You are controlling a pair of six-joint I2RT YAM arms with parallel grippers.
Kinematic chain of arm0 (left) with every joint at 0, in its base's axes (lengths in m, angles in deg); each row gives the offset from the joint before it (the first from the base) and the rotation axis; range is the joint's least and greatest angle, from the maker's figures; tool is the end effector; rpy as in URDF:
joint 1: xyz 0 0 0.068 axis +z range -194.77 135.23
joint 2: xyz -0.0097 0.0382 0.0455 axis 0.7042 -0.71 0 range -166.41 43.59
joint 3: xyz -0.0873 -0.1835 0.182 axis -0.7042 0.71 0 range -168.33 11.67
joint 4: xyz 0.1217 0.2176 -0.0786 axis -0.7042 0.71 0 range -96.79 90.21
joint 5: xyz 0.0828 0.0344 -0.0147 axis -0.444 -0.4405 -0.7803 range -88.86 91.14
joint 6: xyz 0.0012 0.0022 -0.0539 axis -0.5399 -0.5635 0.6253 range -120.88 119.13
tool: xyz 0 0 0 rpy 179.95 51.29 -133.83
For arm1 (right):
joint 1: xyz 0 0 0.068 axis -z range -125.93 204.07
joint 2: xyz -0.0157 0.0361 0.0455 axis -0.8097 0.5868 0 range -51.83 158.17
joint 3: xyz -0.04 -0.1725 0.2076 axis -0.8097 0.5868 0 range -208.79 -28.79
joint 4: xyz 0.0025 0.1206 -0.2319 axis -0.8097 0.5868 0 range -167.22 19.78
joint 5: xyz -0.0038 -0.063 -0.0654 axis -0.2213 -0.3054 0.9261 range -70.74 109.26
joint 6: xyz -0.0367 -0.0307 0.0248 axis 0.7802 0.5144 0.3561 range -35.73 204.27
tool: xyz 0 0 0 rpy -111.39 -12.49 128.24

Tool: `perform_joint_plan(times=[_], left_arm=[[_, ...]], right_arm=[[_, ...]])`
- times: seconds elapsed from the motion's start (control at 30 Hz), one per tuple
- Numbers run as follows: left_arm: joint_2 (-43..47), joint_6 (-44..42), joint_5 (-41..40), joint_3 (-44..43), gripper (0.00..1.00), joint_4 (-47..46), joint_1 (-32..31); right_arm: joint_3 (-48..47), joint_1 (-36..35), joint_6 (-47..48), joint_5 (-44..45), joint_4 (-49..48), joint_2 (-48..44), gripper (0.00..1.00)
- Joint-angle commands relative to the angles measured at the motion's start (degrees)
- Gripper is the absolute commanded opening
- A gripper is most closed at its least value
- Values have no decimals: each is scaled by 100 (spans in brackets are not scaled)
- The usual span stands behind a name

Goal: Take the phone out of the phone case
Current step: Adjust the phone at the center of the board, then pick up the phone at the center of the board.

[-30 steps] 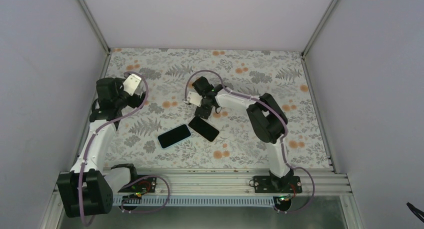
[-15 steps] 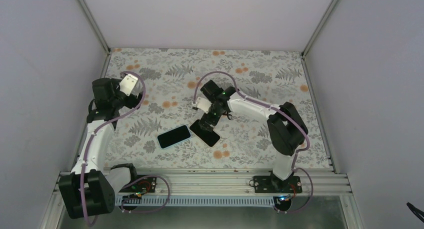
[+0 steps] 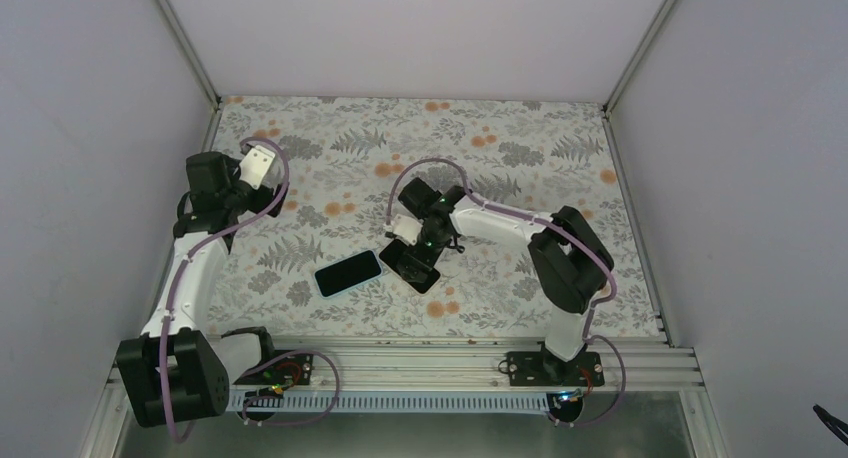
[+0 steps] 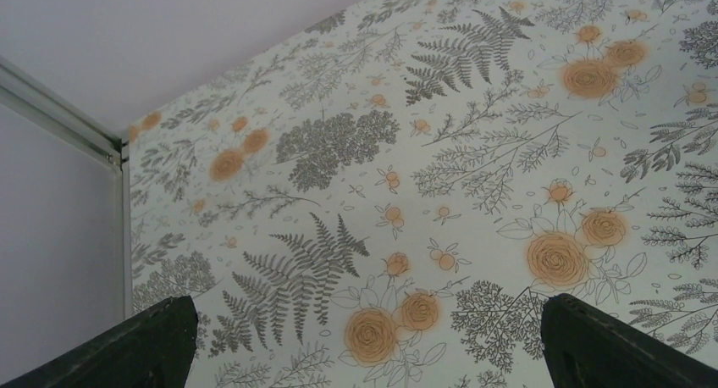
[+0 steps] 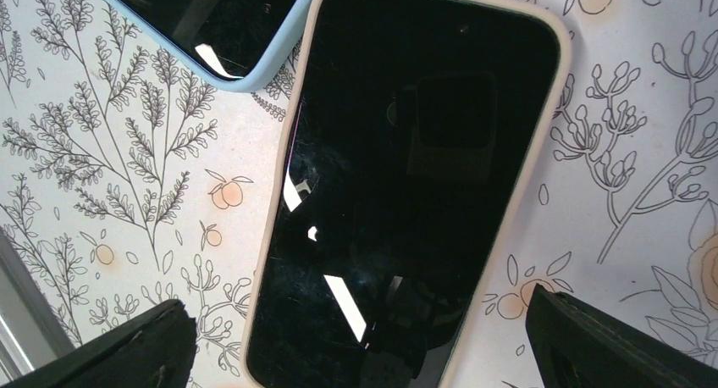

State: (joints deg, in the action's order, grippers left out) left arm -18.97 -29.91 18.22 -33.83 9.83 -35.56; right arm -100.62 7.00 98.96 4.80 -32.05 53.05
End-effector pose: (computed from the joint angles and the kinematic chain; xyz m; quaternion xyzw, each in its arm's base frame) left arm 0.2385 0.0281 0.2733 0.2191 0.8468 0.0292 0.4838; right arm 0.2307 0.2608 0.1792 -0.5176 0.8403 0.1486 0.0629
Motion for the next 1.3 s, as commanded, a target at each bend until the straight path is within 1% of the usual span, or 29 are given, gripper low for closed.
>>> perform_joint_plan(times=[0.0,0.13,0.4,0.5,0.6,0.73,0.83,0.9,0.97,1.03,1.07,1.17,1.2,1.27], left_arm=[[-42,139,-118,-99,100,70,24],[-57,187,-170,-85,100,71,18],[-214,203,-133,-74,100,109,19],[-273,252,-116,-74,100,67,11],[-342,254,-184,-76,100,22,-30],[-393,137,-646,-27,100,-66,-261],[-414,99,-781,-13,100,-95,-369],[-446,93,-787,-20,100,-82,-404],[-474,98,-787,-44,100,-76,-443],[-513,113,-724,-98,100,-48,-490],[-547,117,-660,-135,100,0,-529],[-670,118,-194,-330,100,265,-694],[-761,130,46,-435,100,400,-761],[-1013,152,769,-697,100,754,-859]], right_arm=[[-13,-111,-223,120,-65,324,100],[34,-145,-230,156,-259,452,100],[-19,-206,-282,188,-345,740,100],[22,-304,-303,542,-434,847,100],[145,-452,-292,1072,-578,933,100],[324,-602,-290,1567,-687,1016,100],[419,-604,-255,1761,-668,1051,92],[451,-605,-207,1809,-614,1049,85],[529,-603,-151,1882,-650,1005,79],[576,-594,-103,2051,-702,972,67],[588,-588,-87,2129,-741,950,63],[647,-523,5,2242,-997,729,59],[652,-496,53,2289,-1101,613,58],[654,-436,193,2295,-1333,341,53]])
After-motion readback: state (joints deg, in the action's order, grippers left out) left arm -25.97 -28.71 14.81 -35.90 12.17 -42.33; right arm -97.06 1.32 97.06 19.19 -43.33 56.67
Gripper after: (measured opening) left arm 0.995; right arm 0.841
